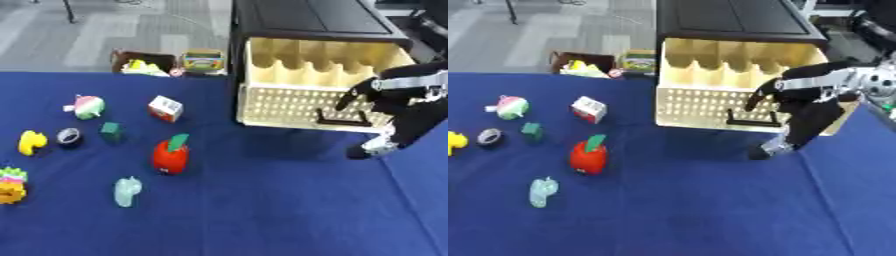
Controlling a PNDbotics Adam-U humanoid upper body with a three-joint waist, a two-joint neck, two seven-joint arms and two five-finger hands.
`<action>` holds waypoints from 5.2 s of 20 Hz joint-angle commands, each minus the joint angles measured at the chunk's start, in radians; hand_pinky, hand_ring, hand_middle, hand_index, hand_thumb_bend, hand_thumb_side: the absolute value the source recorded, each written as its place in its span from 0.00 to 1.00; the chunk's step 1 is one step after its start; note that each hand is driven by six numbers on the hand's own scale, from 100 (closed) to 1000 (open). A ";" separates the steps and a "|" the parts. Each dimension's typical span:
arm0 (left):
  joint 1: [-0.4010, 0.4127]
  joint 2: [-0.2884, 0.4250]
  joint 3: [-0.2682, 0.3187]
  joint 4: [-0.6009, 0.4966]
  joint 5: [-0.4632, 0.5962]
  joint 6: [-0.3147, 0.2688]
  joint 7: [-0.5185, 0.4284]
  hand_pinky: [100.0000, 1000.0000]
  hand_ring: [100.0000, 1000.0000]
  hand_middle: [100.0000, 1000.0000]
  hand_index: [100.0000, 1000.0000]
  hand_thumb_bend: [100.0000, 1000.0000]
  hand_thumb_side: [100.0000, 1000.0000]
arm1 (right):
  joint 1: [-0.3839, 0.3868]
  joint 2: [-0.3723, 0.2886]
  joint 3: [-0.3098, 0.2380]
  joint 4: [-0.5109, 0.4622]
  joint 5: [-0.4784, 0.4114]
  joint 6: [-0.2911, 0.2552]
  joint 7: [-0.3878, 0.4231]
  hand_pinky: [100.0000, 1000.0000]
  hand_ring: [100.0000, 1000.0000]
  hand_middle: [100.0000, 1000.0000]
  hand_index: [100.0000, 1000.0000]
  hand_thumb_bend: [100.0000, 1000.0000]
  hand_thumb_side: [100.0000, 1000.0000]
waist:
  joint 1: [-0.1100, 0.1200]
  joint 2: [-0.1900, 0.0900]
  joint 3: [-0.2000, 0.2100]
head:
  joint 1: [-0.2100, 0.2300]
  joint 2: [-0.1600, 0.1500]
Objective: Pick up objects from table and place into drawer.
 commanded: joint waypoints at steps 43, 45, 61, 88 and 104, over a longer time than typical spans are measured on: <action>-0.001 0.385 -0.128 0.047 -0.262 0.221 -0.226 0.45 0.54 0.60 0.84 0.01 0.56 | -0.001 -0.007 -0.595 -0.258 0.134 0.003 -0.268 0.05 0.13 0.03 0.74 0.42 0.82 | 0.042 -0.043 -0.035 | 0.144 0.032; 0.012 0.400 -0.138 0.055 -0.292 0.242 -0.256 0.57 0.72 0.73 0.93 0.15 0.63 | -0.010 0.005 -0.601 -0.258 0.120 -0.005 -0.298 0.17 0.21 0.11 0.73 0.42 0.87 | 0.051 -0.037 -0.039 | 0.162 0.027; -0.030 0.611 -0.451 0.419 -0.524 0.104 -0.488 0.72 0.86 0.82 1.00 0.54 0.70 | -0.009 0.123 -0.664 -0.258 0.000 -0.024 -0.530 0.42 0.39 0.31 0.74 0.37 0.92 | 0.055 -0.035 -0.062 | 0.260 0.039; -0.131 0.622 -0.437 0.696 -0.852 -0.314 -0.907 0.78 0.91 0.83 0.98 0.86 0.61 | 0.082 0.181 -0.641 -0.258 -0.130 -0.035 -0.949 0.47 0.41 0.34 0.73 0.28 0.86 | 0.060 -0.019 -0.071 | 0.250 0.008; -0.195 0.574 -0.359 0.757 -0.777 -0.376 -1.162 0.66 0.81 0.69 0.89 0.79 0.54 | 0.139 0.184 -0.590 -0.258 -0.180 -0.057 -1.204 0.46 0.41 0.34 0.72 0.28 0.86 | 0.048 -0.006 -0.069 | 0.255 0.013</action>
